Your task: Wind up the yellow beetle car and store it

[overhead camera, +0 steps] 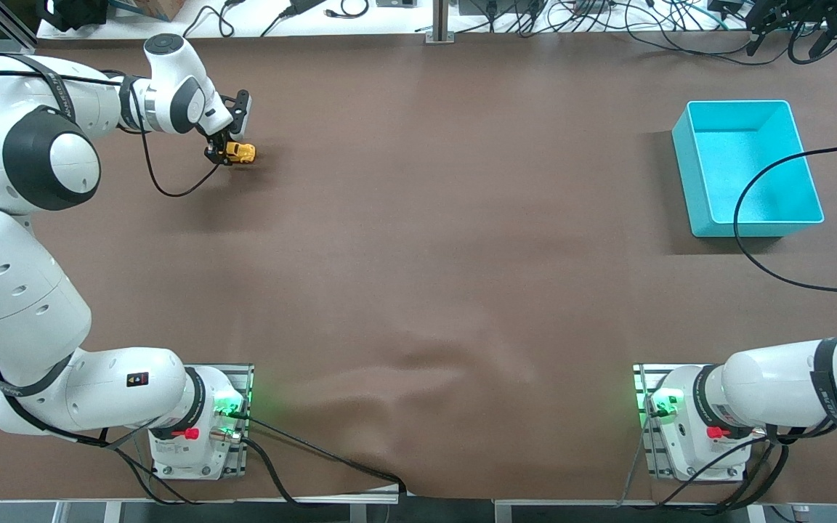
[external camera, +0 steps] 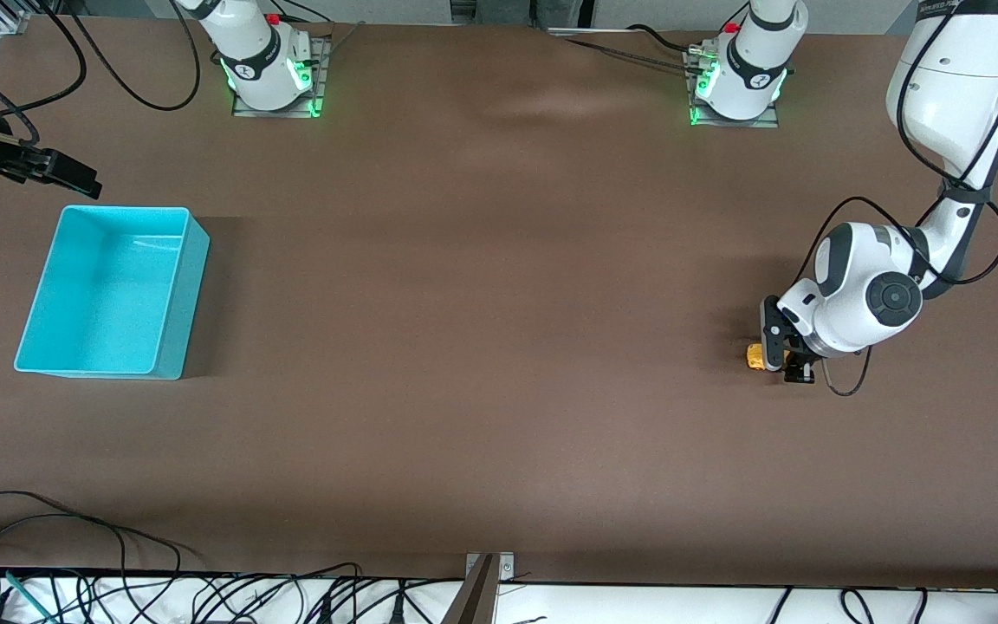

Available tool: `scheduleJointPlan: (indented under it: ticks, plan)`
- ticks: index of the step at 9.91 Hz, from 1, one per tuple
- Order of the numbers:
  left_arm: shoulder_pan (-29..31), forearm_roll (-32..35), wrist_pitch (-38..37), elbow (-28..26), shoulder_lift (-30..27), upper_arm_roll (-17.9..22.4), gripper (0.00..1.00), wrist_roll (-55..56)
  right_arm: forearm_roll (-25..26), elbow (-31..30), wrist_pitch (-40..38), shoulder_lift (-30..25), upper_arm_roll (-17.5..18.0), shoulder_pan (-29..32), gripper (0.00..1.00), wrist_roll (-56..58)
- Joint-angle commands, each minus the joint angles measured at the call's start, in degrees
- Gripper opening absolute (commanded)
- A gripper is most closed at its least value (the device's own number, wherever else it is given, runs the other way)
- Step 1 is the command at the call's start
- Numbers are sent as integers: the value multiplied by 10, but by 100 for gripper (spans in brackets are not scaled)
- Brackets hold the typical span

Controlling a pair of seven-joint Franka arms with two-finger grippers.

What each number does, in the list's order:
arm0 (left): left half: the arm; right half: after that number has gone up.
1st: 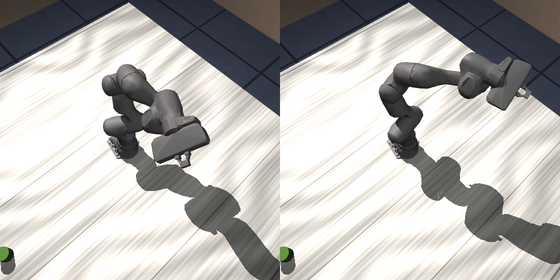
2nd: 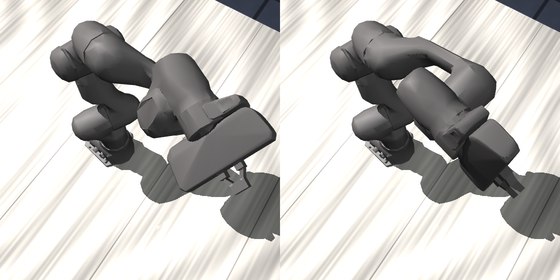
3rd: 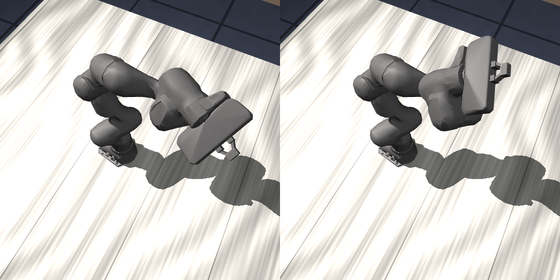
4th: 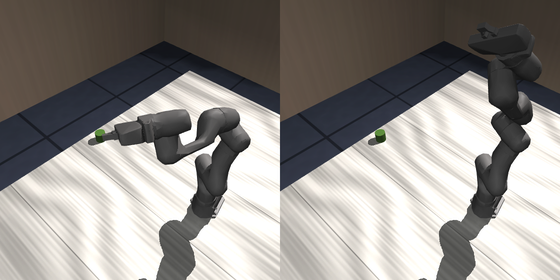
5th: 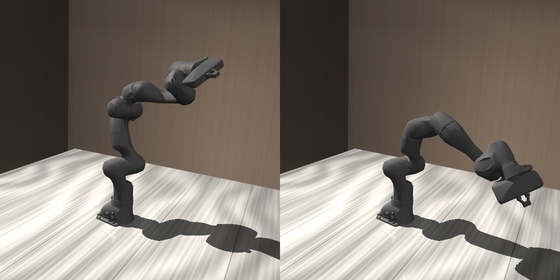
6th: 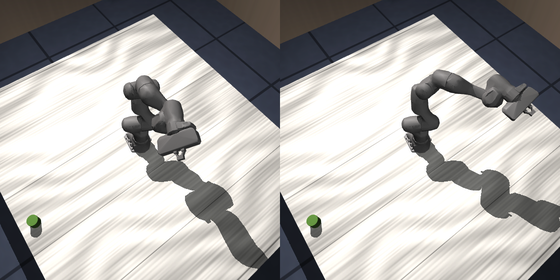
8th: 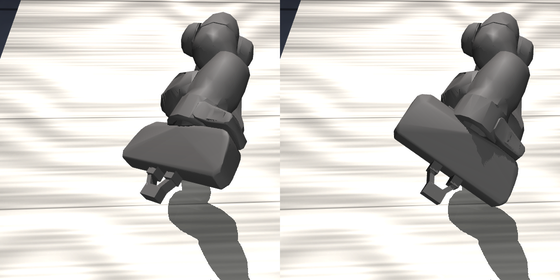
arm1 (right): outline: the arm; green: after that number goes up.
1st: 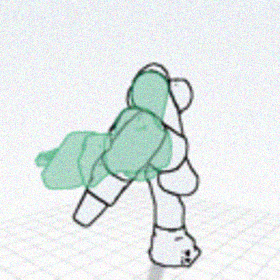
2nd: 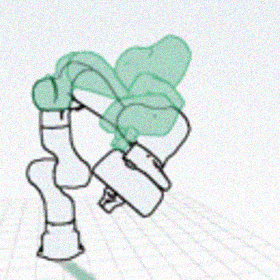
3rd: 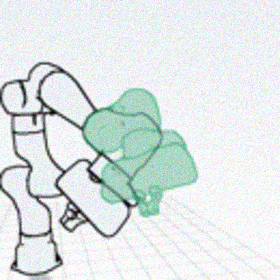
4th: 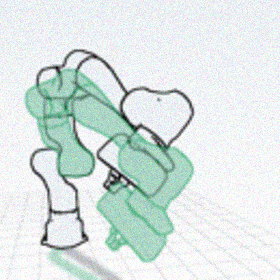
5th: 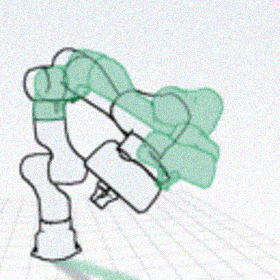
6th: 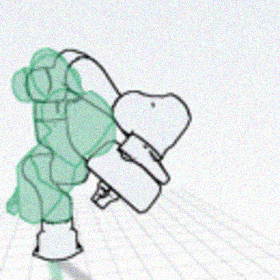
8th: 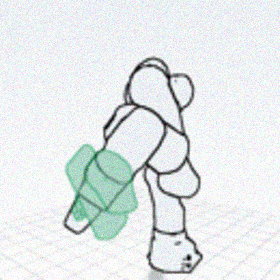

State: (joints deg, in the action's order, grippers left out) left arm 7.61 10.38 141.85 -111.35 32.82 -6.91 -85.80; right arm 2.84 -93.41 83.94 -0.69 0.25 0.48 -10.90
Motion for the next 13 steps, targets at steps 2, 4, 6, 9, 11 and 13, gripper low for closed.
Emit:
scheduleJointPlan:
  ticks: [2, 4, 6, 9, 11, 13]
  plan:
    - [1, 3, -5, 10, 1, -3, 2, -9, -9, 3, -8, -3, 0, 1, 100, 3]
    - [0, 3, -5, 10, 2, -3, 2, -10, -9, 3, -8, -2, 0, 1, 100, 3]
    - [13, 3, -7, 10, 7, -3, 3, -10, -9, 3, -8, -2, 0, 1, 100, 3]
    - [40, 6, -7, 11, 23, -2, 4, -11, -9, 3, -8, -2, 0, 1, 100, 3]
    - [72, 4, -7, 26, 43, -2, 4, -68, -9, 3, -7, -1, -1, 1, 100, 3]
    - [107, 3, -7, 43, 63, -2, 4, -106, -9, 3, -7, -1, -1, 1, 100, 4]
